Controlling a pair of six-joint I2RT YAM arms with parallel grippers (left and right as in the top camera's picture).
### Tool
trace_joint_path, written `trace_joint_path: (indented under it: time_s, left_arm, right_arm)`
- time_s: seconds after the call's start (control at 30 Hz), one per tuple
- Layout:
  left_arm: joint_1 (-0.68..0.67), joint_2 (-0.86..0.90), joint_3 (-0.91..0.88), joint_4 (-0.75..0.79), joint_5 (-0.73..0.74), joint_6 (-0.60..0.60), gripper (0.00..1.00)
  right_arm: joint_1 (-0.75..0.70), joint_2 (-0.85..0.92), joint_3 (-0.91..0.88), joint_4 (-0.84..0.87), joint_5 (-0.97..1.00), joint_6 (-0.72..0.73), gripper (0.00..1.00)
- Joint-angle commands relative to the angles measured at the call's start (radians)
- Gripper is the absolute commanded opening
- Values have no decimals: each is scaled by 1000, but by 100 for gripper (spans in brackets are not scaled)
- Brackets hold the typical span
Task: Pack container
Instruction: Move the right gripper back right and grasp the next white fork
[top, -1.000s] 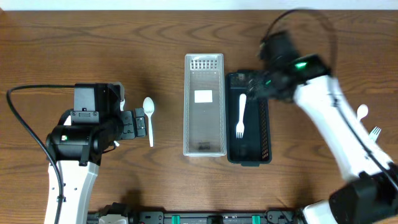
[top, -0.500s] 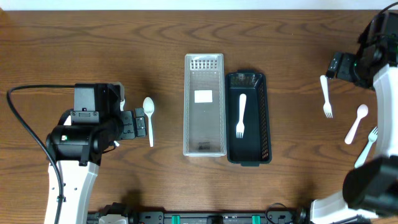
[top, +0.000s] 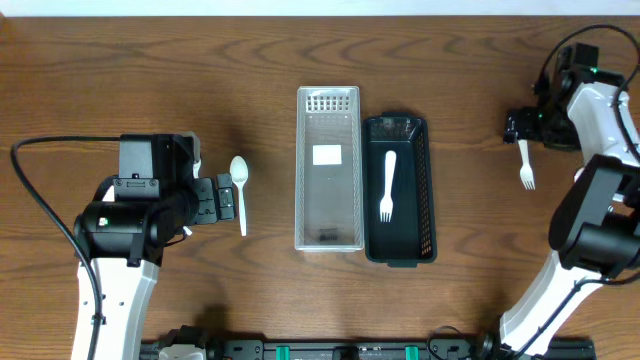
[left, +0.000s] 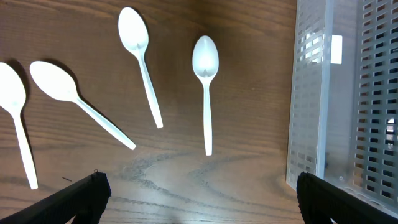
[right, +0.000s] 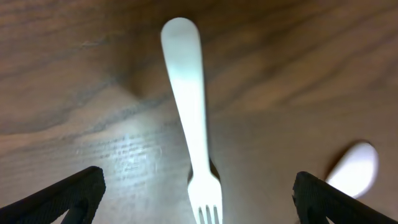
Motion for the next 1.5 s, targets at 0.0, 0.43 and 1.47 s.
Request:
trace_joint_path:
  time_s: [0.0,0.43,1.47]
  left_arm:
    - [-2,-2,18,-2,-12,-2,98]
    - [-2,-2,18,-2,-12,-2,98]
    - [-2,-2,18,-2,-12,-2,98]
  right_arm:
    - [-5,44,0,12,-20,-38,99]
    - [-25,115,-1,32,-95,-46,88]
    - [-37,108,-34,-23,-95,2,1]
